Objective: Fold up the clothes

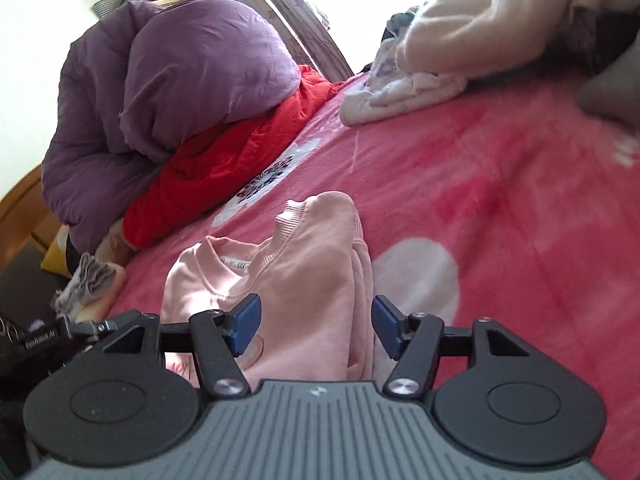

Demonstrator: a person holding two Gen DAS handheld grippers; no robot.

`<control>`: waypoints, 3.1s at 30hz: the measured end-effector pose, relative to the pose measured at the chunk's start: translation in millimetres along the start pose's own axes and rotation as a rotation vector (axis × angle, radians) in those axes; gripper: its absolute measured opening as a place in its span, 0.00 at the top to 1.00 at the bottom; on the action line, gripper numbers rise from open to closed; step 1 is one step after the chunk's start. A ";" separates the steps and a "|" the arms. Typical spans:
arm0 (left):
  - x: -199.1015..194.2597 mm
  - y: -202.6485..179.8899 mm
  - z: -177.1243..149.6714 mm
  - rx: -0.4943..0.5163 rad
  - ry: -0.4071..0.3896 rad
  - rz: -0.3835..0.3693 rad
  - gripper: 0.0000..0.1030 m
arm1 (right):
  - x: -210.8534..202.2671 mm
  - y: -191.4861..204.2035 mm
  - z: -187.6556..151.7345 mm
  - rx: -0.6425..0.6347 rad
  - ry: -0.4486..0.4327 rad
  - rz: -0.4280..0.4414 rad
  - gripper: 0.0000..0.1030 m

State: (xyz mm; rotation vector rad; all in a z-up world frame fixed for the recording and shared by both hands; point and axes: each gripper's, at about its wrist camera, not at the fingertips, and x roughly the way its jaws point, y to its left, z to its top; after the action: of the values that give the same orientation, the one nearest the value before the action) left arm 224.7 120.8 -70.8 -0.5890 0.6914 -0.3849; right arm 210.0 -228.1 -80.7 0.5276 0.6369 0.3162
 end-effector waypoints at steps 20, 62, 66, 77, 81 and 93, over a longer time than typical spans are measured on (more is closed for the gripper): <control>7.1 26.1 0.9 -0.376 0.057 -0.156 0.80 | 25.1 -6.7 -4.4 0.262 -0.005 0.116 0.80; -459.2 295.1 17.0 -0.827 -1.091 -0.203 0.81 | 273.6 578.4 -64.9 -0.099 0.567 0.928 0.80; -470.2 316.0 18.1 -0.884 -1.136 -0.182 0.81 | 295.4 612.2 -76.0 -0.118 0.636 0.927 0.80; -487.8 305.5 31.6 -0.684 -1.107 0.426 0.56 | 287.0 617.6 -95.5 -0.448 0.414 0.630 0.60; -488.7 291.5 53.7 -0.456 -1.091 0.490 0.56 | 246.7 643.2 -90.6 -0.683 0.153 0.654 0.58; -442.6 339.2 84.5 -0.421 -0.782 0.661 0.80 | 324.4 646.3 -122.1 -0.655 0.535 0.582 0.65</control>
State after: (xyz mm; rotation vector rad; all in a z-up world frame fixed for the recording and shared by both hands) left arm 14.8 641.4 -16.4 -0.7961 0.1686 0.6071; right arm 303.2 489.3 40.1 -0.0310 0.8337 1.1965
